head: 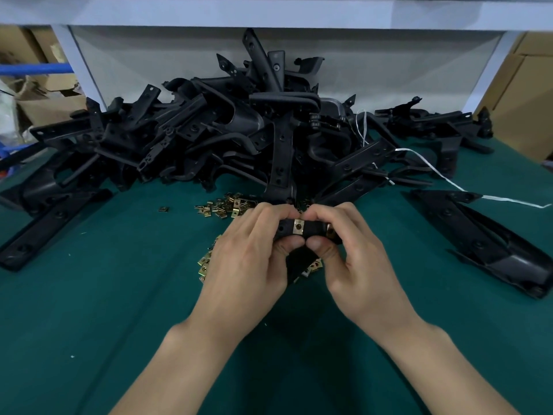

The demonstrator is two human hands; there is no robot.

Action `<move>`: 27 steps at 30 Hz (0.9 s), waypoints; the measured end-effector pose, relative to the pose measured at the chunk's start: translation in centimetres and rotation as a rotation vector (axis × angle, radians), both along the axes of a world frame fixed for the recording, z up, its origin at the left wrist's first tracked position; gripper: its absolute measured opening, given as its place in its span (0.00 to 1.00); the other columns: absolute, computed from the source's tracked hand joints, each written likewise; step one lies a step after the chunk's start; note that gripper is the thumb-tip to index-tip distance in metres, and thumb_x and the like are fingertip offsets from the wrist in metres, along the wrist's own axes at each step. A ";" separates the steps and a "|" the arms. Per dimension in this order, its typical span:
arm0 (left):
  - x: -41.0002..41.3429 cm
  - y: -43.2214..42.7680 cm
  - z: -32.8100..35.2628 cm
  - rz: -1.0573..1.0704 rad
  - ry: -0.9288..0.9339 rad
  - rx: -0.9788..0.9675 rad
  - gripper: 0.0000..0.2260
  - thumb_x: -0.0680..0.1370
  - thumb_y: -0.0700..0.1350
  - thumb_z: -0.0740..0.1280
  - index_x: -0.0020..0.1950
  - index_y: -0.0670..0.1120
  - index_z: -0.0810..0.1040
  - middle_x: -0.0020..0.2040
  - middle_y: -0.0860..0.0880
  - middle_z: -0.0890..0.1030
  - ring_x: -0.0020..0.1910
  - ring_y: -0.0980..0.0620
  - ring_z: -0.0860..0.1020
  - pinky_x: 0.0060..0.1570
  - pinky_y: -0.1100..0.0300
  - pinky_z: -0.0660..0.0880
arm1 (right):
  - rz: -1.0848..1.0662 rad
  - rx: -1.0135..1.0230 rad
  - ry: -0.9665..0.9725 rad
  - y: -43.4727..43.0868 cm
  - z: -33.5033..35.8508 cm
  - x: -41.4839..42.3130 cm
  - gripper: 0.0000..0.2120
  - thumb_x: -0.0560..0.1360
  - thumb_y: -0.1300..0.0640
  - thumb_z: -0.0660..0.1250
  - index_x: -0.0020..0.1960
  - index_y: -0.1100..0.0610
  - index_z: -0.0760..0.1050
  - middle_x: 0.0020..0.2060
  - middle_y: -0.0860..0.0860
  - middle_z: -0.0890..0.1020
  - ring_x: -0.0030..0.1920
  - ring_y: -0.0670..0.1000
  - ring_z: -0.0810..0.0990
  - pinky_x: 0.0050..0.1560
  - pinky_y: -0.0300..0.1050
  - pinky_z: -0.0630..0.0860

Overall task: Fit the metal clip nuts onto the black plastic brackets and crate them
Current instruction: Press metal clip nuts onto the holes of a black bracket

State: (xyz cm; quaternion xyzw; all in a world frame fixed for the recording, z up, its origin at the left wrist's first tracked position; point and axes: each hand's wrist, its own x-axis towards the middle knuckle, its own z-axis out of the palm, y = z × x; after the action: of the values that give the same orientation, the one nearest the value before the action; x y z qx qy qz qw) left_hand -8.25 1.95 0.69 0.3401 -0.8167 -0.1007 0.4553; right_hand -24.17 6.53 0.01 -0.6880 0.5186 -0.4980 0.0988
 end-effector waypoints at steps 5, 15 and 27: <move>0.0 0.2 0.5 -0.072 0.121 0.263 0.12 0.80 0.44 0.69 0.60 0.59 0.74 0.51 0.62 0.80 0.49 0.61 0.78 0.46 0.70 0.73 | -0.012 0.022 -0.061 -0.2 0.0 0.1 0.12 0.81 0.60 0.64 0.62 0.49 0.74 0.52 0.40 0.74 0.56 0.46 0.76 0.55 0.30 0.69; -0.6 0.5 1.5 -0.199 0.557 0.637 0.10 0.81 0.41 0.68 0.60 0.53 0.77 0.41 0.61 0.84 0.40 0.64 0.81 0.40 0.74 0.74 | 0.055 0.113 -0.210 0.1 0.3 0.7 0.13 0.79 0.53 0.70 0.63 0.46 0.76 0.55 0.42 0.80 0.62 0.47 0.78 0.57 0.34 0.73; -0.1 0.4 1.7 -0.251 0.571 0.672 0.11 0.80 0.42 0.70 0.58 0.56 0.79 0.45 0.56 0.84 0.42 0.60 0.80 0.43 0.70 0.75 | -0.209 -0.103 -0.040 -0.1 0.4 0.3 0.13 0.77 0.51 0.69 0.60 0.52 0.77 0.52 0.40 0.76 0.55 0.35 0.75 0.52 0.25 0.68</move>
State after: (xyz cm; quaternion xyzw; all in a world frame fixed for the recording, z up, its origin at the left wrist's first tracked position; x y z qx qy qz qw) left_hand -8.31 2.31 2.39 0.3259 -0.6157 -0.5040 0.5107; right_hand -23.90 6.40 0.45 -0.6243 0.5591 -0.5451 0.0214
